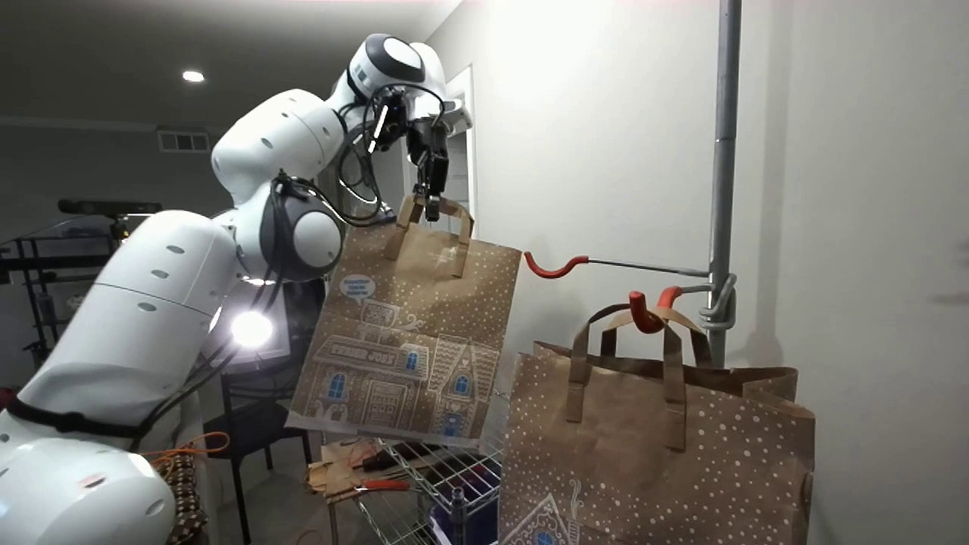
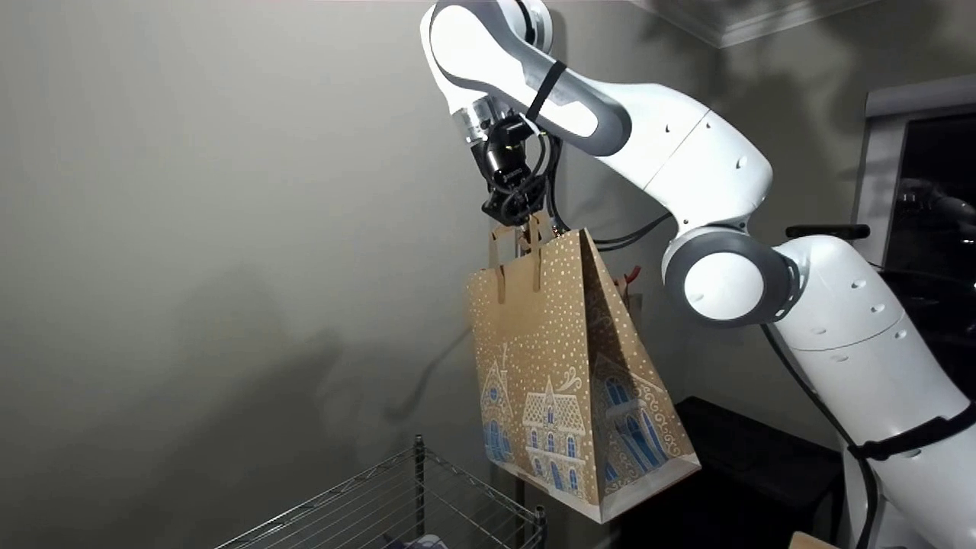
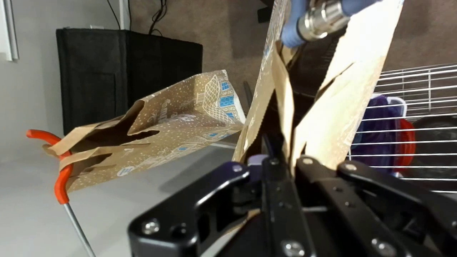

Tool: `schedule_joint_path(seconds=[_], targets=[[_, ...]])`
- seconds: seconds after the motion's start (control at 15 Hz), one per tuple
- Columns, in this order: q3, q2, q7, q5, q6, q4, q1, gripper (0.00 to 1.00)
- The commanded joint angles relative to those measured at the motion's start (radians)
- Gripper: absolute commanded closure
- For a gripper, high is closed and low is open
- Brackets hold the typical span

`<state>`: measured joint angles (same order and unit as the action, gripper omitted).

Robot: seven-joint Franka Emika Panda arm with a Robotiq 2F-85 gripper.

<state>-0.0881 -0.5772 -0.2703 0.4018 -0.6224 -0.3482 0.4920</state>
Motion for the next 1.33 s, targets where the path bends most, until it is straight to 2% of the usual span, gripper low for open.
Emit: schedule_joint_path(seconds=[0.0,0.27,0.53,0.6,0.87,1.07,1.27], targets=[[0.03,0.053,0.116,-0.026,0.032,-0.036,0.031,1.0],[0.056,0.077,0.257,-0.018,0.031,-0.062,0.05,1.0],[0.049,0.065,0.423,0.028,-0.02,-0.099,0.029,1.0],[0.045,0.011,0.485,0.054,-0.015,-0.026,0.025,1.0],[0.049,-0.037,0.604,0.047,-0.106,-0.017,-0.019,1.0],[0.045,-0.055,0.633,0.021,-0.152,-0.019,-0.07,1.0],[0.033,-0.06,0.608,0.012,-0.156,-0.023,-0.12,1.0]])
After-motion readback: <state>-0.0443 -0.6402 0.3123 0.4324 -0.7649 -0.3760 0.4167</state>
